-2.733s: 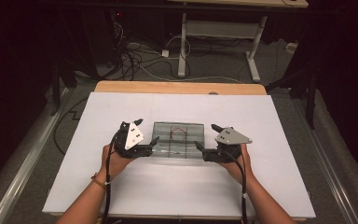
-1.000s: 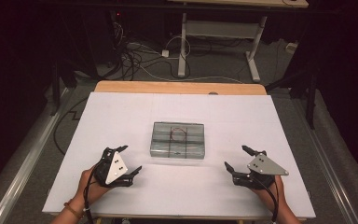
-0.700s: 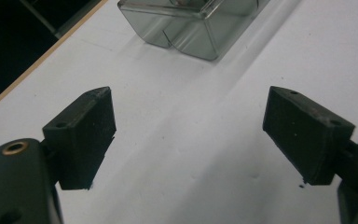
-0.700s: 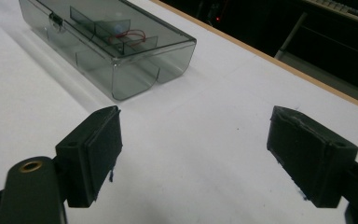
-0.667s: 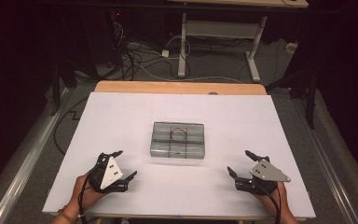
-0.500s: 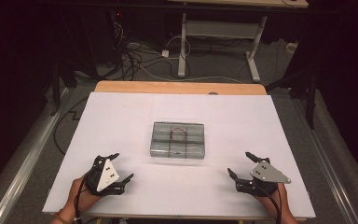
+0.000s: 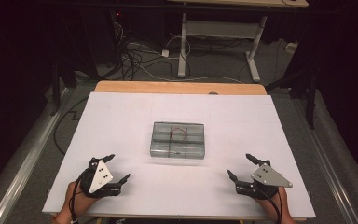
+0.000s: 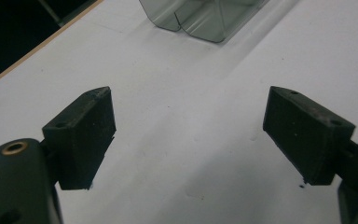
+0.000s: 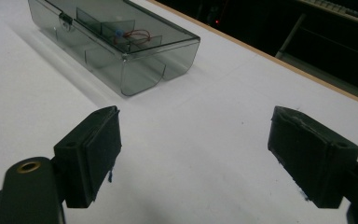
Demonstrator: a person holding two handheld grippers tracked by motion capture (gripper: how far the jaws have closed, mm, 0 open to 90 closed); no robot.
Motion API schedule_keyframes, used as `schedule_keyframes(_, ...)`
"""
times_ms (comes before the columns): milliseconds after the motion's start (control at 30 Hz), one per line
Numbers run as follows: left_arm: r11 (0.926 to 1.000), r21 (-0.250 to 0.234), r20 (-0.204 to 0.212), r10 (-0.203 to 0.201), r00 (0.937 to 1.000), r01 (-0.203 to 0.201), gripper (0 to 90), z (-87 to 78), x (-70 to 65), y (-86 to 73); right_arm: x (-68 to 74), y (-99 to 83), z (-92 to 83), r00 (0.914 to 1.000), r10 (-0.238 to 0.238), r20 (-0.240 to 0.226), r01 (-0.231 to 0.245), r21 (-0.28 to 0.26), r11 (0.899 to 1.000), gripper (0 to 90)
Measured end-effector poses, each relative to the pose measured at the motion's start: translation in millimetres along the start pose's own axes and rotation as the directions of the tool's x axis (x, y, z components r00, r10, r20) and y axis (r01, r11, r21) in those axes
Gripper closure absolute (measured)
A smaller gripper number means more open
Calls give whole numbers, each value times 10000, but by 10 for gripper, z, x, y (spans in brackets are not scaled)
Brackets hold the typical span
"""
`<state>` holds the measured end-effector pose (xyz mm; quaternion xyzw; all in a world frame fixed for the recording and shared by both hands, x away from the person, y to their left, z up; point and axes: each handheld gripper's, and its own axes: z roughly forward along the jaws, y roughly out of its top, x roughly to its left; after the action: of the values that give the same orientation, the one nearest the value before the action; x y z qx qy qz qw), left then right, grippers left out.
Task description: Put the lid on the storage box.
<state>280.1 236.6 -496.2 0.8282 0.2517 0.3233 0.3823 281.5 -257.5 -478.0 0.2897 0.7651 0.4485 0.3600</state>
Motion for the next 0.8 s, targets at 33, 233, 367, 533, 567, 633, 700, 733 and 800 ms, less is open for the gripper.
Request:
schedule_keyframes(33, 10000, -7, 25, -4, 10000, 4, 163, 1, 1, -5, 7, -2, 1, 10000, -43, -27, 43, 31, 10000, 178)
schedule_keyframes(233, 10000, -36, -1, 38, 10000, -38, 162, -1, 7, -3, 12, 6, 13, 10000, -81, -16, 81, -2, 10000, 177)
schedule_keyframes(367, 10000, 28, 3, 47, 10000, -47, 163, 15, 6, 0, 15, -7, 14, 9999, -118, -29, 118, 89, 9999, 177)
schedule_keyframes(533, 9999, 65, -10, 107, 9999, -107, 163, 16, -4, -2, 18, -3, 10, 9999, -133, -52, 133, 33, 9999, 177)
schedule_keyframes(567, 10000, 74, 18, 64, 10000, -64, 162, 17, -3, -4, 21, -3, 11, 9999, -151, -58, 151, 28, 9999, 177)
schedule_keyframes(633, 9999, 119, -2, 96, 10000, -96, 162, 20, -3, -7, 24, -3, 12, 9998, -182, -64, 182, 37, 9998, 177)
schedule_keyframes(700, 9998, 163, -13, 138, 9999, -138, 163, 25, 2, -4, 23, -7, 18, 9998, -184, -56, 185, 63, 9998, 177)
schedule_keyframes(733, 9999, 114, -37, 68, 10000, -67, 162, 24, 7, -3, 23, -10, 21, 9998, -165, -66, 166, 75, 9998, 177)
schedule_keyframes(800, 9999, 137, -73, 26, 10000, -25, 163, 21, 22, -1, 22, -12, 23, 9998, -165, -91, 166, 100, 9998, 177)
